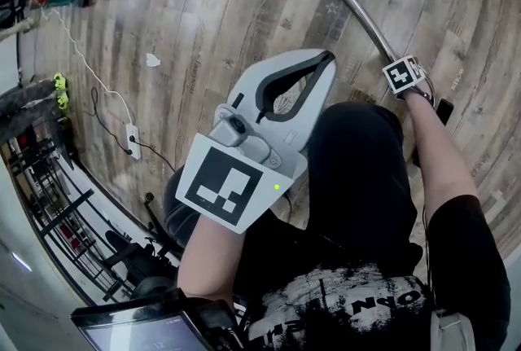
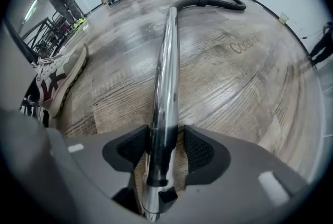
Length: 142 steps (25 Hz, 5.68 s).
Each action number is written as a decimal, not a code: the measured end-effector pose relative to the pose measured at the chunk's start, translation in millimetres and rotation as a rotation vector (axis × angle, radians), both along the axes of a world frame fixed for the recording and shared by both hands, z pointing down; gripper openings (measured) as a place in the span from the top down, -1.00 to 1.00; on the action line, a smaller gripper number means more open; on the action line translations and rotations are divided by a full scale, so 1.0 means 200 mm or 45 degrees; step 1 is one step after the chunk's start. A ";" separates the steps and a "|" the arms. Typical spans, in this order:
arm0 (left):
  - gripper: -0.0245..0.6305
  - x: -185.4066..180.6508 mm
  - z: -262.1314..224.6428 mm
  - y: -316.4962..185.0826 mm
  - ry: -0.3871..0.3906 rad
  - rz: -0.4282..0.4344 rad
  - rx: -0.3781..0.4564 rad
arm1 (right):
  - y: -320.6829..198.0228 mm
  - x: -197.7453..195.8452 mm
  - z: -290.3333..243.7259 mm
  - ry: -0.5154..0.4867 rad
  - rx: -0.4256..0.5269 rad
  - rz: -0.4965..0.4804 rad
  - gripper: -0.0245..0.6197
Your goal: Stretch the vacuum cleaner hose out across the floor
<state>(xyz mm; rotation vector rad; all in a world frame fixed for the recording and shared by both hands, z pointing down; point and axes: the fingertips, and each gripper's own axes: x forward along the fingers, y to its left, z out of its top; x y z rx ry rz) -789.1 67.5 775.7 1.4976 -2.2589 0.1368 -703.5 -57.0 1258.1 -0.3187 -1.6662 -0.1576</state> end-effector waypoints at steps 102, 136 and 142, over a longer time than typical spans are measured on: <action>0.62 0.23 1.50 -1.32 1.475 -0.314 0.599 | -0.54 0.44 -0.62 -0.122 0.189 -0.126 0.54; 0.80 0.54 -0.93 -0.61 1.421 -0.725 0.324 | 0.14 1.06 -3.23 -0.179 -0.166 -0.095 0.48; 0.80 0.70 -1.25 -0.56 1.428 -0.708 0.336 | 0.17 1.22 -3.55 -0.201 -0.066 -0.115 0.52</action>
